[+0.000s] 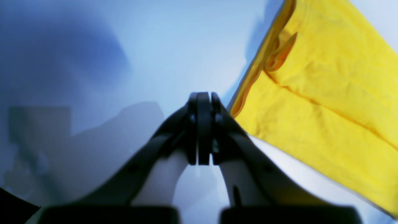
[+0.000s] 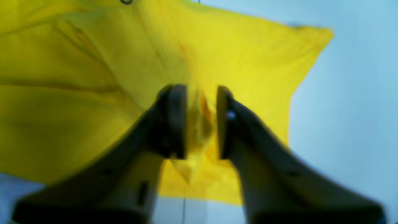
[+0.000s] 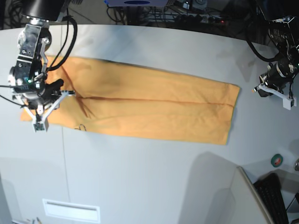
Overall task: Layout the t-shirt on the table in an organized manner, then fold the t-shirt properly
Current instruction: 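Grasp the end of the folded shirt strip with the right gripper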
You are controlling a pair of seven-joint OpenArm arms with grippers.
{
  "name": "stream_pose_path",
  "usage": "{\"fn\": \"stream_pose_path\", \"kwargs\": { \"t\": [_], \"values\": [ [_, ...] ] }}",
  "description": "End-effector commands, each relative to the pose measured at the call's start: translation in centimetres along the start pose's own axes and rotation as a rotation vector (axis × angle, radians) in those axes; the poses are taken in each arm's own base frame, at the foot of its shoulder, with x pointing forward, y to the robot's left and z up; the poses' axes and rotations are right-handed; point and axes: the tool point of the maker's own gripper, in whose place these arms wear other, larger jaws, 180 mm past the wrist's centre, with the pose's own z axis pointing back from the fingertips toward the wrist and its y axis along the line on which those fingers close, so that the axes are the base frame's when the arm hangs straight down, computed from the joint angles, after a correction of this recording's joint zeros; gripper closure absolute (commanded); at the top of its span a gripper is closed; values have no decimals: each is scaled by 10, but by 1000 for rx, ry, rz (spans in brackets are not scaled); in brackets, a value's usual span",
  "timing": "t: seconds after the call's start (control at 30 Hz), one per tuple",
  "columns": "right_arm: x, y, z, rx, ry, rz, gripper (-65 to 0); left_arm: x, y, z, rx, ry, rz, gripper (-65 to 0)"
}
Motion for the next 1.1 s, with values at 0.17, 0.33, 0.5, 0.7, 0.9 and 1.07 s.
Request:
{"fn": "stream_pose_path", "kwargs": {
  "t": [0.17, 0.33, 0.5, 0.7, 0.9, 1.07],
  "values": [
    [-27, 2, -31, 36, 74, -54, 0, 18, 0, 5, -4, -48, -15, 0],
    [-9, -10, -10, -8, -5, -49, 0, 15, 1, 5, -1, -42, -16, 0],
    [-26, -8, -21, 4, 49, -56, 0, 14, 2, 4, -1, -39, -12, 0],
    [-30, -10, -26, 9, 67, -83, 0, 16, 1, 5, -2, -45, -15, 0],
    [15, 23, -7, 51, -57, 5, 0, 12, 2, 4, 0, -35, -11, 0],
    [24, 71, -31, 154, -22, 83, 0, 16, 0, 4, -5, -45, -10, 0]
  ]
}}
